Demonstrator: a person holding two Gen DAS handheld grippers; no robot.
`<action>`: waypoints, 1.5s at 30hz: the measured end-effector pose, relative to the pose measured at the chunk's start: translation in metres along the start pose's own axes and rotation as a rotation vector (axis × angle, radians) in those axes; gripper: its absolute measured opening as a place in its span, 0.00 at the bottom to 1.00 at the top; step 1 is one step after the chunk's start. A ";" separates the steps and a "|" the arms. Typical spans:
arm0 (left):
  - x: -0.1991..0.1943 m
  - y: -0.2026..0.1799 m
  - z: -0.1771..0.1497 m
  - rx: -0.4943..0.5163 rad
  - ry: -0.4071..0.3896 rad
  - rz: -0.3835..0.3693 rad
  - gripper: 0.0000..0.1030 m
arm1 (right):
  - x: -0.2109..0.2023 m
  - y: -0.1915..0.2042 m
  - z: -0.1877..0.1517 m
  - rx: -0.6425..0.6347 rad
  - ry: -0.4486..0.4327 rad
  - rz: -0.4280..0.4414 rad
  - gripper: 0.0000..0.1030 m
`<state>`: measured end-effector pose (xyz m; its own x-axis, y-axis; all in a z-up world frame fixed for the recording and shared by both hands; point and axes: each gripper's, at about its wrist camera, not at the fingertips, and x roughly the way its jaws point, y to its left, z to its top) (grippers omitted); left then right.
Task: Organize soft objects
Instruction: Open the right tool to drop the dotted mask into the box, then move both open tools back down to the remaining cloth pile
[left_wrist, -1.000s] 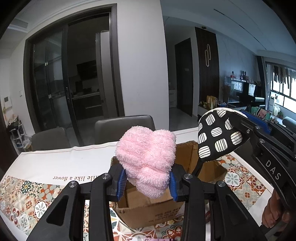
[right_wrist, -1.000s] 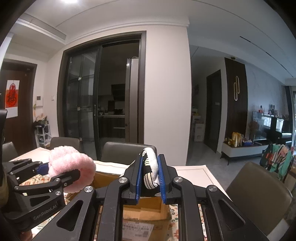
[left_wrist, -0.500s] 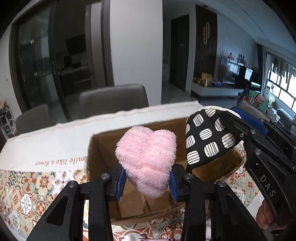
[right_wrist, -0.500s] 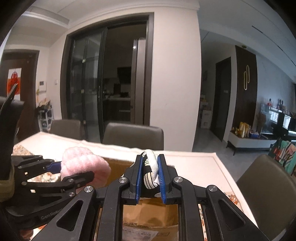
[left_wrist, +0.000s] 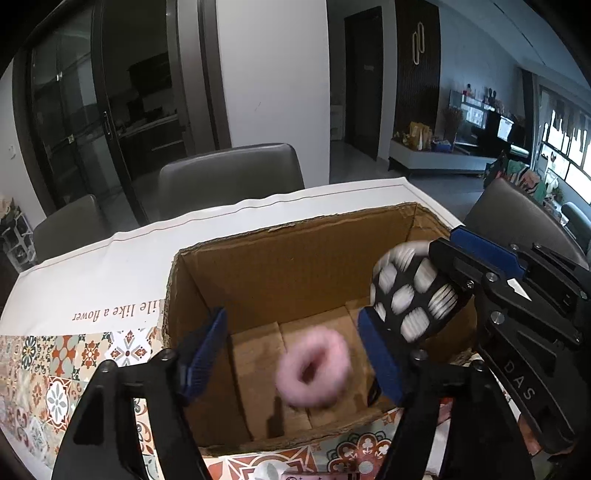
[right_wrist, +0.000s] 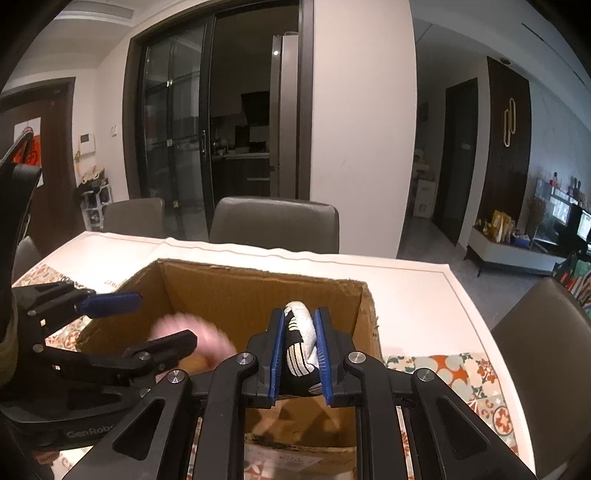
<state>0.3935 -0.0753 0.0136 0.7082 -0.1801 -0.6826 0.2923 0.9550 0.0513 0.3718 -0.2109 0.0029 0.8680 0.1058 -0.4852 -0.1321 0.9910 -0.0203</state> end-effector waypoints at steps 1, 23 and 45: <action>-0.001 0.000 0.000 -0.001 0.000 0.007 0.73 | 0.001 0.000 0.001 0.002 0.005 0.004 0.21; -0.086 0.008 -0.033 -0.026 -0.180 0.028 0.78 | -0.071 -0.001 0.002 0.082 -0.059 -0.064 0.50; -0.141 0.008 -0.097 -0.039 -0.238 0.016 0.80 | -0.145 0.026 -0.034 0.106 -0.112 -0.116 0.60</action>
<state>0.2331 -0.0193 0.0397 0.8454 -0.2110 -0.4907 0.2579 0.9657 0.0291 0.2258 -0.2036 0.0432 0.9231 -0.0069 -0.3845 0.0176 0.9995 0.0243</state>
